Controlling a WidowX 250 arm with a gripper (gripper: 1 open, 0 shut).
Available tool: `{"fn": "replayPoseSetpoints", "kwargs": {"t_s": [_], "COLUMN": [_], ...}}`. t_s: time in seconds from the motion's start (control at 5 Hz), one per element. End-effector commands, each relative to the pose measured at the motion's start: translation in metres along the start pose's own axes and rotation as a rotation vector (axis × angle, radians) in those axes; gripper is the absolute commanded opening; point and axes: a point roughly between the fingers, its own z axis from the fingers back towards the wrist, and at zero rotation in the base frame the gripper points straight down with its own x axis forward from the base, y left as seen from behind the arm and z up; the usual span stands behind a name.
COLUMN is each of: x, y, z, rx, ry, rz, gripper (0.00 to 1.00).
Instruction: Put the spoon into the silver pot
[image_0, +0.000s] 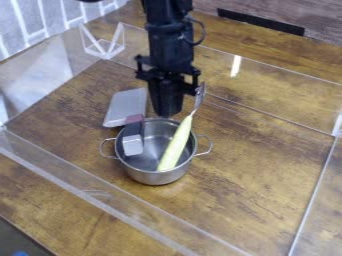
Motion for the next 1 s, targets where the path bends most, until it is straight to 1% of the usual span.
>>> {"fn": "replayPoseSetpoints", "kwargs": {"t_s": [0.0, 0.2, 0.4, 0.6, 0.8], "x": [-0.001, -0.002, 0.002, 0.005, 0.008], "y": [-0.017, -0.023, -0.031, -0.036, -0.040], "z": [0.035, 0.044, 0.039, 0.033, 0.030], "rx": [0.019, 0.027, 0.037, 0.056, 0.068], "ry": [-0.083, -0.094, -0.104, -0.112, -0.114], "rz": [-0.003, 0.015, 0.071, 0.129, 0.187], "gripper": [1.00, 1.00, 1.00, 1.00, 1.00]}}
